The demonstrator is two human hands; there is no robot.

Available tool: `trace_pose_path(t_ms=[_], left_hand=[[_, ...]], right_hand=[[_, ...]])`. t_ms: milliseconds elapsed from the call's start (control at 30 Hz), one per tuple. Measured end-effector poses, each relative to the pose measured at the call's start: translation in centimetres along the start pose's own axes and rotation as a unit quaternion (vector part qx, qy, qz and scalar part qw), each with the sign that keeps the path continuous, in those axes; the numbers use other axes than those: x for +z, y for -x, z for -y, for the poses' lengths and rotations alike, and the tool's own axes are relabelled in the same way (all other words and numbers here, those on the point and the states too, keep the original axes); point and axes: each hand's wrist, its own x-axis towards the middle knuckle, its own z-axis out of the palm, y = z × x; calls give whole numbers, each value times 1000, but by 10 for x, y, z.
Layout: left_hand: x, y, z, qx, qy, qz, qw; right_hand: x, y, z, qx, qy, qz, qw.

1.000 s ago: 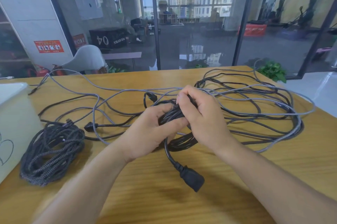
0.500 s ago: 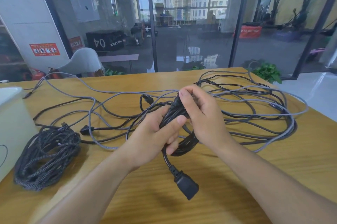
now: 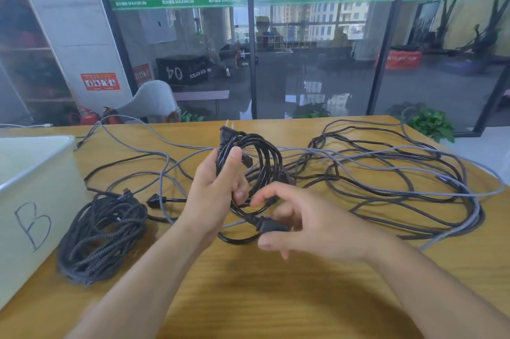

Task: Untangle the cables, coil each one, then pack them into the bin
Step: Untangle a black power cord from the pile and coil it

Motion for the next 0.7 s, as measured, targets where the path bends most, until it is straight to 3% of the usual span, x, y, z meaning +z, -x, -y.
trace_pose_path(t_ms=[133,267,400,467,533,600,700], left_hand=[[-3,-3,-1,-20,31,-12,999],[-2,0,-5,-40,46,3,998],[1,2,-9,-53,46,47,996],[-2,2,-12,-59,39,52,996],[-4,2,-14,-66,46,54,995],[-4,2,-17,-69,62,64,994],[-4,4,-21,-75,92,86,989]], right_hand=[[-1,-4,0,-77,-136,-107,982],[-6,-7,1,-118,-315,-162,928],[-20,-10,0,-145,-524,-208,813],[-36,-6,0,-136,-573,-266,763],[-50,-1,-3,-88,-498,-364,782],[-59,2,-10,-43,-296,-437,848],[-58,2,-16,-22,-58,-416,907]])
